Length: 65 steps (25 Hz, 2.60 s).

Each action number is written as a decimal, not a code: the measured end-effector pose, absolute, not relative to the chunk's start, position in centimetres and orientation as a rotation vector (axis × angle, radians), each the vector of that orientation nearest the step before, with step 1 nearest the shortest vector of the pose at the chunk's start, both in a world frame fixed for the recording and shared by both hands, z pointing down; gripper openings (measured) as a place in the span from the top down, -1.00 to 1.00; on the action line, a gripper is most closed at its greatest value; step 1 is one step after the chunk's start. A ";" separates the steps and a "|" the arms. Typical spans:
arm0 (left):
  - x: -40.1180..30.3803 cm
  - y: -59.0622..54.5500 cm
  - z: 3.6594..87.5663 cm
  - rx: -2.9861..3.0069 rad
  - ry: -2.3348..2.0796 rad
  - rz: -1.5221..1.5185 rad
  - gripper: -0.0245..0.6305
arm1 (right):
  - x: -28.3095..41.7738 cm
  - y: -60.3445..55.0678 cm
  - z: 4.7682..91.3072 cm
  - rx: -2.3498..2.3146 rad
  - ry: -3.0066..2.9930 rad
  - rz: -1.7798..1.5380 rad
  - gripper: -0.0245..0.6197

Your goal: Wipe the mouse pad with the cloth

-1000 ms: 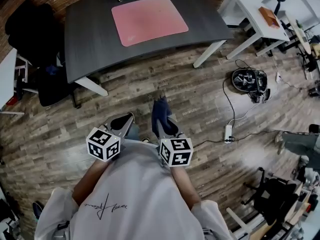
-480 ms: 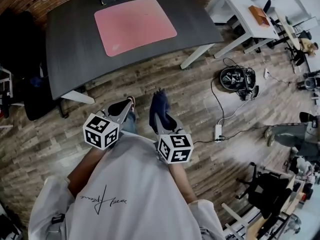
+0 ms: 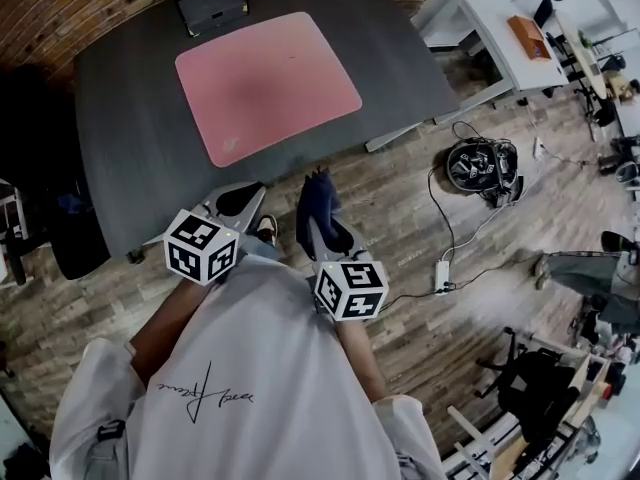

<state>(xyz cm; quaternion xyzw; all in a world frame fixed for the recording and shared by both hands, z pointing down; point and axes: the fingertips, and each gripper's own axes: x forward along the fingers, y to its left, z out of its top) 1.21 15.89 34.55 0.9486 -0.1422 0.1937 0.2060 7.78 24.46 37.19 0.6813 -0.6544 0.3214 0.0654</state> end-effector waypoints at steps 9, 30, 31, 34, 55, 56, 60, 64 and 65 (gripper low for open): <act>2.5 10.6 36.7 2.570 -0.361 0.568 0.91 | 7.1 18.5 38.9 1.936 -2.013 1.086 0.68; 5.9 -2.8 36.8 2.554 -0.588 0.508 0.90 | 15.0 4.3 39.6 1.793 -2.127 1.025 0.67; 6.2 -3.6 37.0 2.542 -0.594 0.498 0.90 | 15.6 3.6 39.8 1.784 -2.121 1.016 0.67; 7.1 -5.7 37.4 2.522 -0.621 0.478 0.90 | 17.8 2.1 40.3 1.774 -2.080 0.986 0.67; 8.1 -8.0 40.9 2.462 -0.607 0.563 0.91 | 29.2 -0.9 45.9 1.774 -1.754 0.891 0.67; 7.9 -8.2 40.9 2.458 -0.616 0.558 0.91 | 29.3 -1.1 46.3 1.762 -1.746 0.880 0.67; 6.8 -8.5 41.5 2.432 -0.658 0.575 0.90 | 29.8 -1.4 47.6 1.734 -1.714 0.862 0.67; 6.7 -8.9 42.1 2.398 -0.663 0.585 0.90 | 30.4 -2.0 48.6 1.699 -1.694 0.841 0.67; 6.8 -8.9 42.1 2.387 -0.659 0.576 0.90 | 30.4 -2.1 49.0 1.683 -1.692 0.836 0.67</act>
